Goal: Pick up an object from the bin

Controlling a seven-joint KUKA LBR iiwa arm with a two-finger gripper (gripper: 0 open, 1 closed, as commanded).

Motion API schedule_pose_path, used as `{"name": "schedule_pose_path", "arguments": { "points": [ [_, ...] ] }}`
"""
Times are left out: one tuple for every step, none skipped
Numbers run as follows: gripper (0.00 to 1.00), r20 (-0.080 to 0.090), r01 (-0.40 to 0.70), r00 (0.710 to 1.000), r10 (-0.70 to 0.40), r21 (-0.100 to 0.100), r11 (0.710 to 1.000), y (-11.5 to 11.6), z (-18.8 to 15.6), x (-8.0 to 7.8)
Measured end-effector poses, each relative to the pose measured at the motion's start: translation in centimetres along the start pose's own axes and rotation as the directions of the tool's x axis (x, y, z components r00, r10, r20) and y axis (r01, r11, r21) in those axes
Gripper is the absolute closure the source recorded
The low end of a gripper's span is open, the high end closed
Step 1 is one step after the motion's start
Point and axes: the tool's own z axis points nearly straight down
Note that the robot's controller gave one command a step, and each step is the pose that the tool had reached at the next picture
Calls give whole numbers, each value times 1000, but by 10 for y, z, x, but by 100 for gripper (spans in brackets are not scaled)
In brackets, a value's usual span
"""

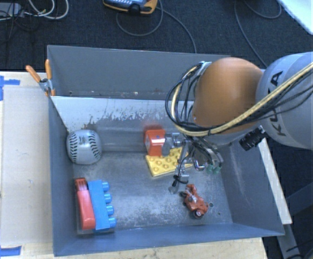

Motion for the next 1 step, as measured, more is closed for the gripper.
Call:
{"name": "schedule_pose_path", "arguments": {
  "points": [
    [0,9,-2,1000,2,-1,1000,0,-5,-1]
  ]
}}
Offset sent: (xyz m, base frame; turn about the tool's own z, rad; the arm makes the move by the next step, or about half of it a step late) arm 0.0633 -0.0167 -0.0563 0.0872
